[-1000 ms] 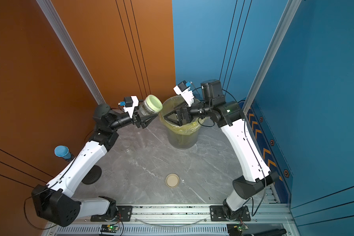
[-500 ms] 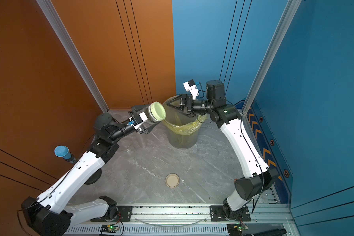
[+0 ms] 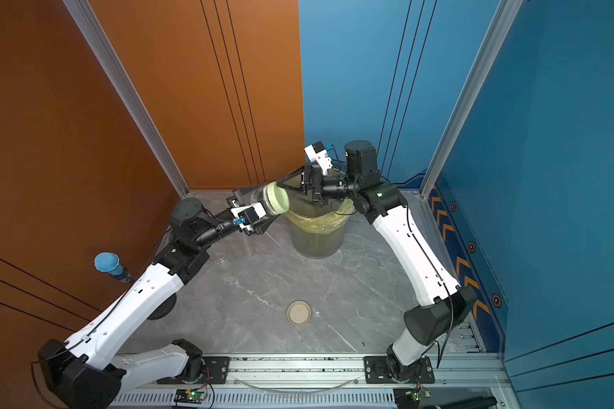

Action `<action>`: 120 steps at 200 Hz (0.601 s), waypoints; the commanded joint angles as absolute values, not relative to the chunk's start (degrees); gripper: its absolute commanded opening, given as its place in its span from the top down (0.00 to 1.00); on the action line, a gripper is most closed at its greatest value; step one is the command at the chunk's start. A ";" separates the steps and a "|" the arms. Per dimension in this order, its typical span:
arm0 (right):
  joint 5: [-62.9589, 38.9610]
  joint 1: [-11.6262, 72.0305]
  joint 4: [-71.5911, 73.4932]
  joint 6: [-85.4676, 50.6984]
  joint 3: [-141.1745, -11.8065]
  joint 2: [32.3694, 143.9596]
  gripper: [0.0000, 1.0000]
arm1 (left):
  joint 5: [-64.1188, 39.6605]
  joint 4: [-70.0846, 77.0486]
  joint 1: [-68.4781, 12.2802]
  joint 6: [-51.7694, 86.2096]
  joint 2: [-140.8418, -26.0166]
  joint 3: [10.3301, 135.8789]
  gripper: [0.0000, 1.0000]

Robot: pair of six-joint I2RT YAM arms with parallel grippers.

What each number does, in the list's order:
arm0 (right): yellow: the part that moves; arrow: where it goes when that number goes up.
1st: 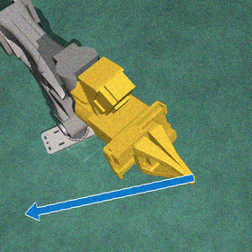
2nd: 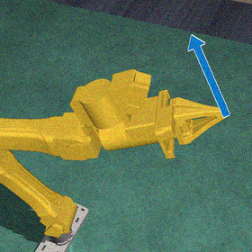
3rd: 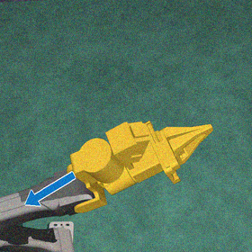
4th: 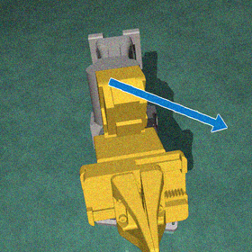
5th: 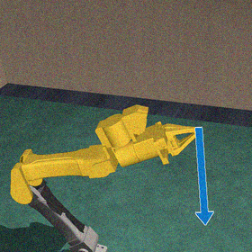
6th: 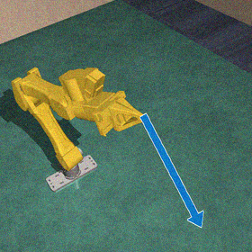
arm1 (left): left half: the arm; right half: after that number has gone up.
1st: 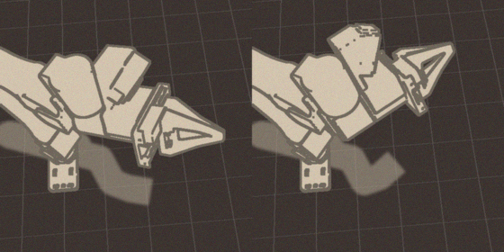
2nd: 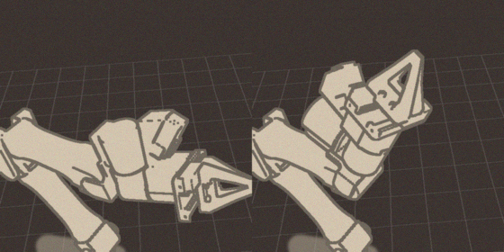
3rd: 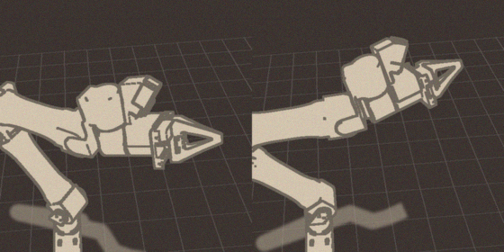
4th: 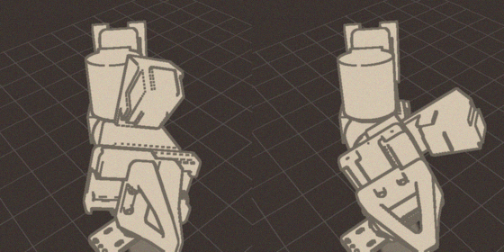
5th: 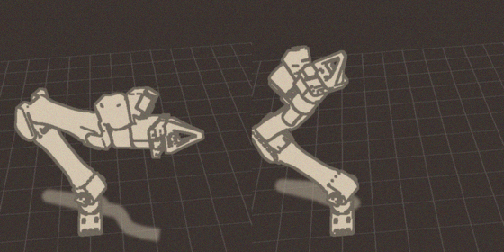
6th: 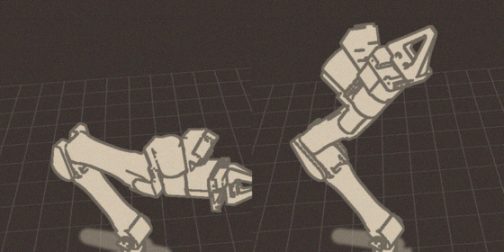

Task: Empty moldy tea leaves from jars
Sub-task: Unscrew the lid from the jar.

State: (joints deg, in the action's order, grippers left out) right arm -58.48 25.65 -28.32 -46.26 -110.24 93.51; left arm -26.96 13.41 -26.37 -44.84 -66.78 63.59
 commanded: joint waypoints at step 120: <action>-54.25 28.74 -40.95 -34.90 -117.42 96.80 0.00 | -26.28 13.88 -27.27 -44.29 -66.80 67.36 0.53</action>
State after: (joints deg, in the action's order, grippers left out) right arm -56.14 28.05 -37.60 -38.28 -115.50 95.83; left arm -26.96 11.94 -26.85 -44.80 -66.85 64.42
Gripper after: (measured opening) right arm 0.998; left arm 0.831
